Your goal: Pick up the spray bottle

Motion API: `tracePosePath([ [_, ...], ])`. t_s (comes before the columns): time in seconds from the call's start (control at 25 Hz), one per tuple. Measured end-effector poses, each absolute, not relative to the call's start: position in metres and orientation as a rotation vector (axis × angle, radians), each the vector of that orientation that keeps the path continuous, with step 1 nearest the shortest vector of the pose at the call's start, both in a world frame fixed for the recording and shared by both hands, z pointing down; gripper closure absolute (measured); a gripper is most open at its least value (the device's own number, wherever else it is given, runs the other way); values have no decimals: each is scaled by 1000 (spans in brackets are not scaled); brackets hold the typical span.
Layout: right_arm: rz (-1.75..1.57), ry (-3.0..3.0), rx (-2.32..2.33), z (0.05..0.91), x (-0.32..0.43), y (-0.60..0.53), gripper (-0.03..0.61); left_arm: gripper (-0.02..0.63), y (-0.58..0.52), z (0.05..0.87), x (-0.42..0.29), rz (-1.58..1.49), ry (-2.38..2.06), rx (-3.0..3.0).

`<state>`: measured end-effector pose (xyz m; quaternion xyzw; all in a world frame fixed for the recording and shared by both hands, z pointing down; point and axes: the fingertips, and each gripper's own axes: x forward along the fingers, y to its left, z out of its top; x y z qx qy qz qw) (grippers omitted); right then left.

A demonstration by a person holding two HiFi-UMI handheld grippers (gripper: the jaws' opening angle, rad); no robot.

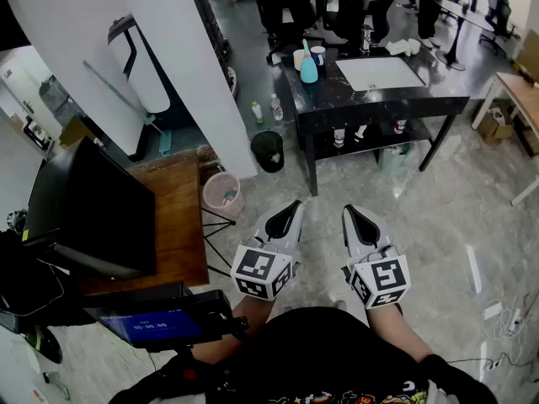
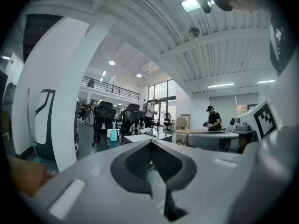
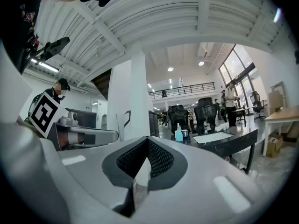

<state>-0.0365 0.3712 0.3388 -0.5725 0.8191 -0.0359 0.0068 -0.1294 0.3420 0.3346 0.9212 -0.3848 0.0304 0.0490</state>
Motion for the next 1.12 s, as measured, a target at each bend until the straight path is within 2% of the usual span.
tracePosePath([
  [0.28,-108,2557,-1792,339,-30,365,557,612,336,334,-124,84,-1186,2808],
  [0.8,-106,2629,-1706,355,18,346,555,612,318,350,-73,67,-1248,2766],
  [1.12,-134,2658,-1680,379,45,259,555,614,231,374,-53,76,-1300,2725],
])
